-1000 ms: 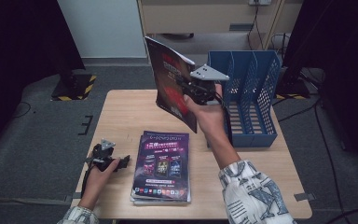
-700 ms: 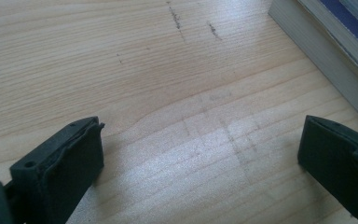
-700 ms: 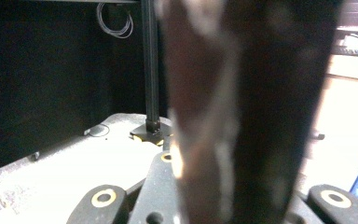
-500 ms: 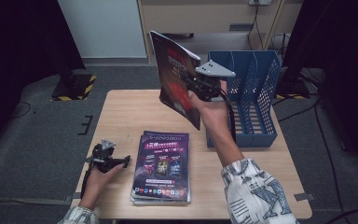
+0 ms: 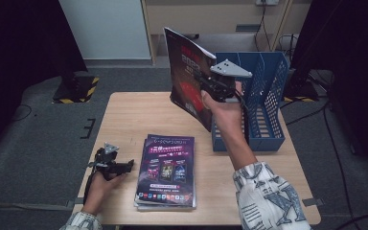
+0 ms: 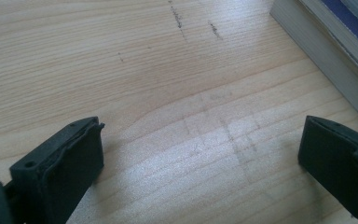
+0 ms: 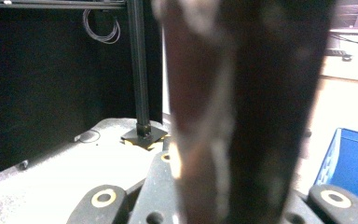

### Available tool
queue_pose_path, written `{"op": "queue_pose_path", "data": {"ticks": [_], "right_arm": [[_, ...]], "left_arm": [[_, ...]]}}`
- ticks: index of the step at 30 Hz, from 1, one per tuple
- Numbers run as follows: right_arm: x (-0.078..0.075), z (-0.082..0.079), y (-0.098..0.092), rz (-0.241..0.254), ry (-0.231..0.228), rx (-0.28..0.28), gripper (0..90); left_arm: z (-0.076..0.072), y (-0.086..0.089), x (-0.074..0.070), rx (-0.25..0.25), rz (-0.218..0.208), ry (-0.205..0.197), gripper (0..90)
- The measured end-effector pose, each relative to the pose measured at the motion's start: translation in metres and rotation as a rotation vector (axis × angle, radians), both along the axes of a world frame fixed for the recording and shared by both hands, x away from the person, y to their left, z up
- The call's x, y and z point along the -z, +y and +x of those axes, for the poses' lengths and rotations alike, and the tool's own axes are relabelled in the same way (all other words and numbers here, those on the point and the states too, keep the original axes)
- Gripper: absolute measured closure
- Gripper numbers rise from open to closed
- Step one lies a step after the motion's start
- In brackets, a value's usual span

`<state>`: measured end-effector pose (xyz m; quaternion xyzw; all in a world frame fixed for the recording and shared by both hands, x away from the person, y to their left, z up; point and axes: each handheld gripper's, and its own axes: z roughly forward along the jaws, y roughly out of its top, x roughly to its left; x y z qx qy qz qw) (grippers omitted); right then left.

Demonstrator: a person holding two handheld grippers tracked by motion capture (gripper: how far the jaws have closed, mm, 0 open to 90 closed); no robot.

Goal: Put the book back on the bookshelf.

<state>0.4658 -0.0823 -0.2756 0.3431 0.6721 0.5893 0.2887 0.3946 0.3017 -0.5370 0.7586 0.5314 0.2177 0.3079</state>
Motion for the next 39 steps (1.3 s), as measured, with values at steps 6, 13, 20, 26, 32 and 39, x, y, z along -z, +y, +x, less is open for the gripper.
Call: {"op": "queue_pose_path", "data": {"ticks": [6, 13, 20, 26, 32, 39], "right_arm": [[-0.001, 0.000, -0.006, 0.005, -0.001, 0.012, 86.9], [-0.004, -0.001, -0.018, 0.012, -0.007, 0.035, 86.9], [-0.004, -0.002, -0.030, 0.018, -0.009, 0.066, 87.0], [-0.002, -0.002, -0.042, 0.025, -0.004, 0.089, 87.0], [0.000, -0.004, -0.055, 0.029, -0.010, 0.119, 86.9], [0.003, -0.005, -0.073, 0.038, -0.009, 0.157, 87.0]], "left_arm": [[0.000, 0.000, 0.000, 0.000, 0.000, 0.000, 0.0], [0.000, 0.000, 0.000, 0.000, 0.000, 0.000, 0.0], [0.000, 0.000, 0.000, -0.003, 0.000, -0.001, 0.0], [0.000, -0.001, 0.000, -0.004, 0.000, -0.003, 0.0], [0.000, -0.001, 0.000, -0.004, 0.000, -0.002, 0.0], [0.000, -0.001, 0.000, -0.002, 0.004, -0.002, 0.0]]}}
